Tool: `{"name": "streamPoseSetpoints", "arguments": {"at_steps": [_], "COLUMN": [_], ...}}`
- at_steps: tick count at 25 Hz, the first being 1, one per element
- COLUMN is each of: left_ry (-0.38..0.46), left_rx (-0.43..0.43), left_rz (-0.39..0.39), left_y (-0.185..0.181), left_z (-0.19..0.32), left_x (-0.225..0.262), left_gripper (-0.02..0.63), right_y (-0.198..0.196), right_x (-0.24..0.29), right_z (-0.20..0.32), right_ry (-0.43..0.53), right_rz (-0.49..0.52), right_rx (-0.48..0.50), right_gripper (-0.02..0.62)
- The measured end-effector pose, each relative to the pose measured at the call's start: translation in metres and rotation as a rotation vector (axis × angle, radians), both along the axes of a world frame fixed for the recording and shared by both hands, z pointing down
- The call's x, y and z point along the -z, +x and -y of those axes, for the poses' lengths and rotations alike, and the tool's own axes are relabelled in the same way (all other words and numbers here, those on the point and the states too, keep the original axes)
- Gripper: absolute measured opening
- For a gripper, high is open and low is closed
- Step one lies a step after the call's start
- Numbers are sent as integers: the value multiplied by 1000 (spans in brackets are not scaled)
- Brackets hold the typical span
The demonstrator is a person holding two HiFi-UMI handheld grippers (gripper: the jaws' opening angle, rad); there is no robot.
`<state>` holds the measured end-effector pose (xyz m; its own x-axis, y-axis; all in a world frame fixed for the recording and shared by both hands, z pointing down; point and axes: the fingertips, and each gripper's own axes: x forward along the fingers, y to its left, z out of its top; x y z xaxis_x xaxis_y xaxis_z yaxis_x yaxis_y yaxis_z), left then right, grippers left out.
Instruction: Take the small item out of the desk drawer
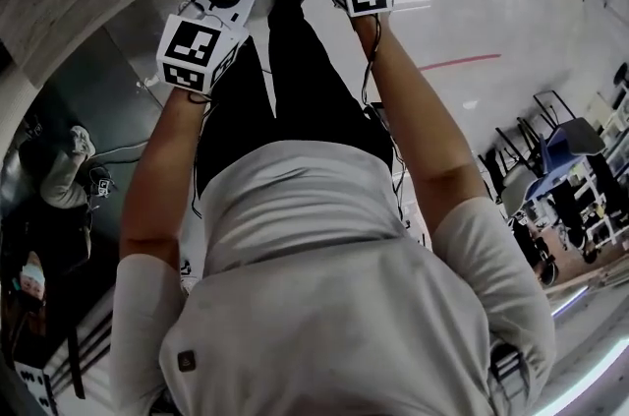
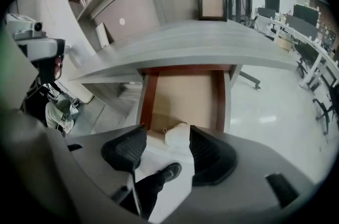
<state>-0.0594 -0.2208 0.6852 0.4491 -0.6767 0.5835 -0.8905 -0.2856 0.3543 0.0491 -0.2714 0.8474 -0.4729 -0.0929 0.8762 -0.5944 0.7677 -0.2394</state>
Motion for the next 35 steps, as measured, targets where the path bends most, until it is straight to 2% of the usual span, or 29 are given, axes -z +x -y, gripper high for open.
{"name": "streamPoseSetpoints", "arguments": {"at_steps": [2, 8, 13, 20, 23, 35], "left_ry": [-5, -29, -27, -35, -42, -38], "left_rx": [10, 25, 29, 36, 39, 49], "left_rz": [-7, -23, -37, -45, -47, -50], "left_y": [0, -6, -8, -7, -7, -11], "left_z": [2, -1, 0, -2, -4, -8], "left_x": [-6, -25, -26, -29, -31, -24], "left_gripper": [15, 15, 15, 15, 15, 15], "right_y": [-2, -8, -19, -15, -13, -11], "right_x": [-12, -53, -54, -68, -69, -57], "right_z": [4, -5, 26, 23, 25, 25], "right_ry": [6, -65, 47, 39, 54, 81], "right_rz": [-28, -115, -140, -179, -196, -198], "right_rx": [20, 39, 44, 64, 72, 94], "right_gripper": [255, 256, 256, 255, 206, 175]}}
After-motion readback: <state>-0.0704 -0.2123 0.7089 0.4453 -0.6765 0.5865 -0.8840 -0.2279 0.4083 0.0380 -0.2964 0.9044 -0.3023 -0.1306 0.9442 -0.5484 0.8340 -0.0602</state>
